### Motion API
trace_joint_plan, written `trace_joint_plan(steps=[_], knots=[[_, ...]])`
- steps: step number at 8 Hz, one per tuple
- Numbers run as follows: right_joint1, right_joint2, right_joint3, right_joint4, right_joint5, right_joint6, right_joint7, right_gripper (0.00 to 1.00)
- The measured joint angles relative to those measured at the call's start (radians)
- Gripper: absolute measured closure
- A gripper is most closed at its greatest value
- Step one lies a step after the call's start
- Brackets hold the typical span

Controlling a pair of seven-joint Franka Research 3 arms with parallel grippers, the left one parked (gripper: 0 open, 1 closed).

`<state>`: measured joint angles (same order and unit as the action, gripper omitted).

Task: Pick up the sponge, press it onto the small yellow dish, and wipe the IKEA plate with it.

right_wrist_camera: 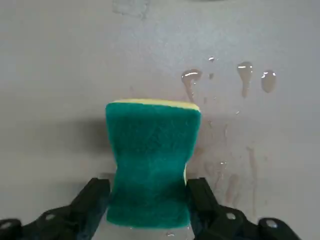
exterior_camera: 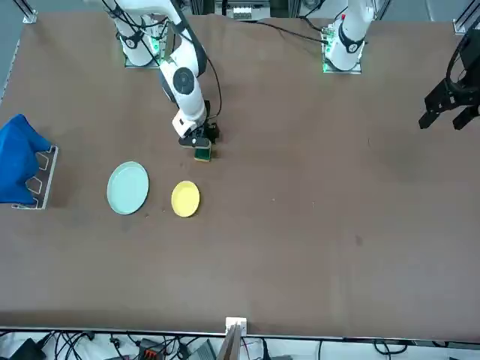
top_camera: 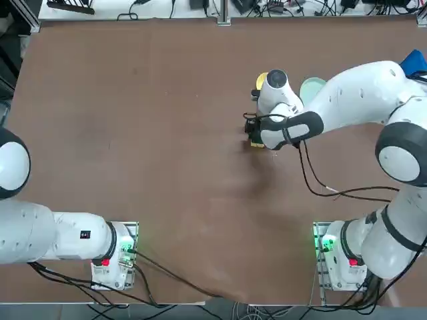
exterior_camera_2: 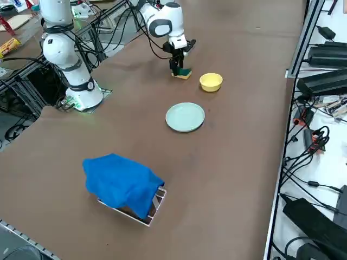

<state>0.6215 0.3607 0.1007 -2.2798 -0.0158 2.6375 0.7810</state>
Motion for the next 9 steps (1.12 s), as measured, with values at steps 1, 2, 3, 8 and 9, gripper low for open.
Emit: trace_joint_plan(steps=[1, 2, 3, 8, 9], knots=[[0.000, 0.003, -0.001, 0.000, 0.000, 0.005, 0.000, 0.11], [0.000, 0.005, -0.002, 0.000, 0.000, 0.007, 0.001, 0.23], [0.000, 0.007, -0.004, 0.000, 0.000, 0.008, 0.001, 0.26], [-0.001, 0.007, -0.011, 0.002, 0.000, 0.009, 0.001, 0.70], [-0.001, 0.005, -0.013, 0.005, 0.000, 0.009, 0.000, 0.73]])
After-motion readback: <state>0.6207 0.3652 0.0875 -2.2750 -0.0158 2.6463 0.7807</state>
